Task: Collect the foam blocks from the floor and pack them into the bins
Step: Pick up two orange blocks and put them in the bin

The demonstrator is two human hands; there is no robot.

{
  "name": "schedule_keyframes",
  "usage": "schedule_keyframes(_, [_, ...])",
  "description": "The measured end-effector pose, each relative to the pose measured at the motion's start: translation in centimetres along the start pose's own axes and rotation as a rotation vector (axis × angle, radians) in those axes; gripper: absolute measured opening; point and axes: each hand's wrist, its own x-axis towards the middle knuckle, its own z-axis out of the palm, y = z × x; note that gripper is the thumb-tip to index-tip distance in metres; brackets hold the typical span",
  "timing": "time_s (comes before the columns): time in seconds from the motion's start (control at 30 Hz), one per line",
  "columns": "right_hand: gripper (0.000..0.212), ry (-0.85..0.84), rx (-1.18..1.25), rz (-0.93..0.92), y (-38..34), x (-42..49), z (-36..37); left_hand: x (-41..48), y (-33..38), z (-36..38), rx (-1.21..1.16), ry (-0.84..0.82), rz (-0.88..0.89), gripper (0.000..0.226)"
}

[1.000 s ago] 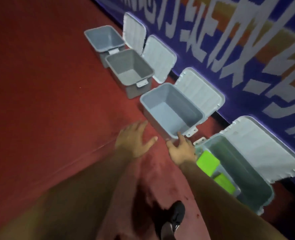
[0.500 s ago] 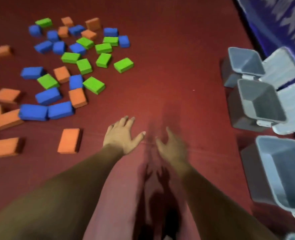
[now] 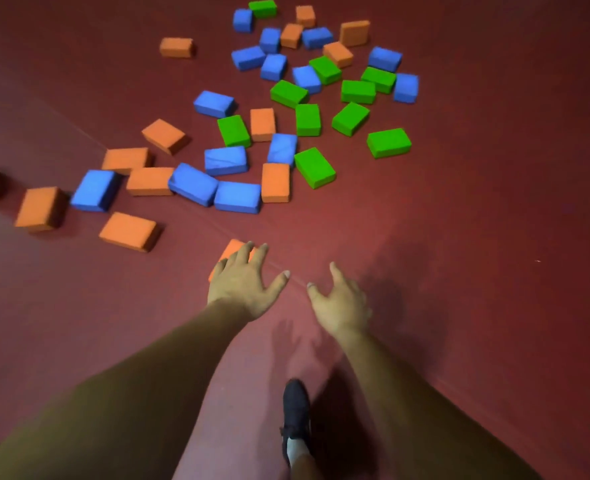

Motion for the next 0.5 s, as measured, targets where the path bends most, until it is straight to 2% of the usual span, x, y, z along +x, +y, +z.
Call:
schedule_keyframes(0.3, [0.077, -0.132, -0.072, -0.056, -11.6, 9.1, 8.2, 8.9, -11.2, -0.4, -0.044, -0.067, -0.171, 0.079])
schedule_keyframes(0.5, [0.076, -0.168, -0.105, -0.048, -20.5, 12.4, 13.5, 14.3, -21.2, -2.4, -0.059, -0.076, -0.188, 0.076])
